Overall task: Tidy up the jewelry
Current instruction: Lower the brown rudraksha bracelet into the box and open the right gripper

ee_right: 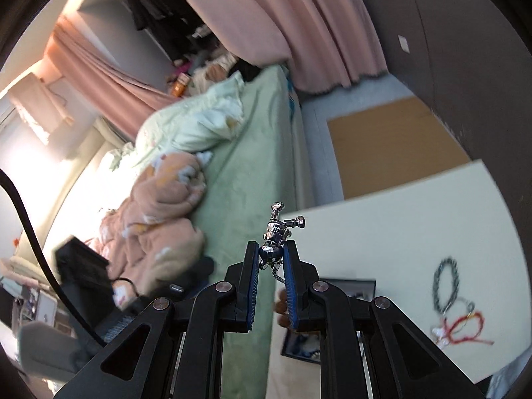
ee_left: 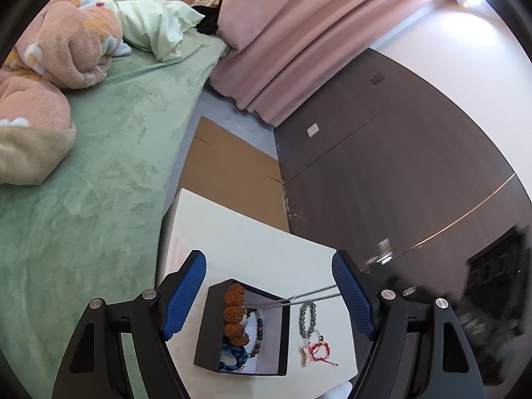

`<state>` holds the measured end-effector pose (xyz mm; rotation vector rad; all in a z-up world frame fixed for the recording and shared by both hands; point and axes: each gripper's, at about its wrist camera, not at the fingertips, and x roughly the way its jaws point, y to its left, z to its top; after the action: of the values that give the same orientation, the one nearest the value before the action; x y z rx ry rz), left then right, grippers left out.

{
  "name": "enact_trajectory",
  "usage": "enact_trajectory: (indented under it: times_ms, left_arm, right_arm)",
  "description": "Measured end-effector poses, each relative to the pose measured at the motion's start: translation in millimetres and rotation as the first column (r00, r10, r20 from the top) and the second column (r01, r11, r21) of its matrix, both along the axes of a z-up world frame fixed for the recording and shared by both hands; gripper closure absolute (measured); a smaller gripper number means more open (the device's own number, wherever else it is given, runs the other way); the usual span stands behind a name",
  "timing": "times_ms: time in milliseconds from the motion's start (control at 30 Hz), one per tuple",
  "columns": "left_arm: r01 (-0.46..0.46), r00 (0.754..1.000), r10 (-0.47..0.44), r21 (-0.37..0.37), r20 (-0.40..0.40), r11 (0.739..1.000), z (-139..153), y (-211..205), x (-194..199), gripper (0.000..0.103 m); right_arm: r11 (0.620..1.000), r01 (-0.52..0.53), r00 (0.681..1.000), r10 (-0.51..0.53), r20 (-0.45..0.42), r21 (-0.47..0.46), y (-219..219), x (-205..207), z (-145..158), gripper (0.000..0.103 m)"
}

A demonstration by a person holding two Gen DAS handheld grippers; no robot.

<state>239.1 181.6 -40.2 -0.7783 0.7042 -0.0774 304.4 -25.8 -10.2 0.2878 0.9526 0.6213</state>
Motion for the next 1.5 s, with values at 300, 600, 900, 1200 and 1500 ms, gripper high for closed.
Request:
enact_trajectory:
  times_ms: [300,600,900,1200,1500]
  left_arm:
    - [-0.012,1.0,0.013,0.022,-0.026,1.0,-7,-1,4,0.024]
    - [0.035,0.998,-0.029,0.098,-0.061,0.995,-13,-29,16,0.024]
    - [0.142,0.987,-0.124,0.194,-0.105,0.971,-22,-86,37,0.024]
    - [0.257,0.962,-0.223,0.247,-0.157,0.934,-37,-143,52,0.024]
    - [0.404,0.908,-0.345,0.283,-0.237,0.87,-64,-209,57,0.045]
  right_arm:
    - [1.0,-0.015,0.994,0.014,-0.107,-0.008,-22,2,-44,0.049]
    - [0.999,0.034,0.994,-0.031,-0.106,0.03,-74,1,-61,0.049]
    - [0.976,0.193,0.965,-0.171,-0.198,0.1,-164,7,-102,0.049]
    - [0.953,0.275,0.93,-0.231,-0.285,0.124,-218,12,-122,0.049]
    - [0.934,0.315,0.906,-0.242,-0.348,0.168,-250,11,-138,0.049]
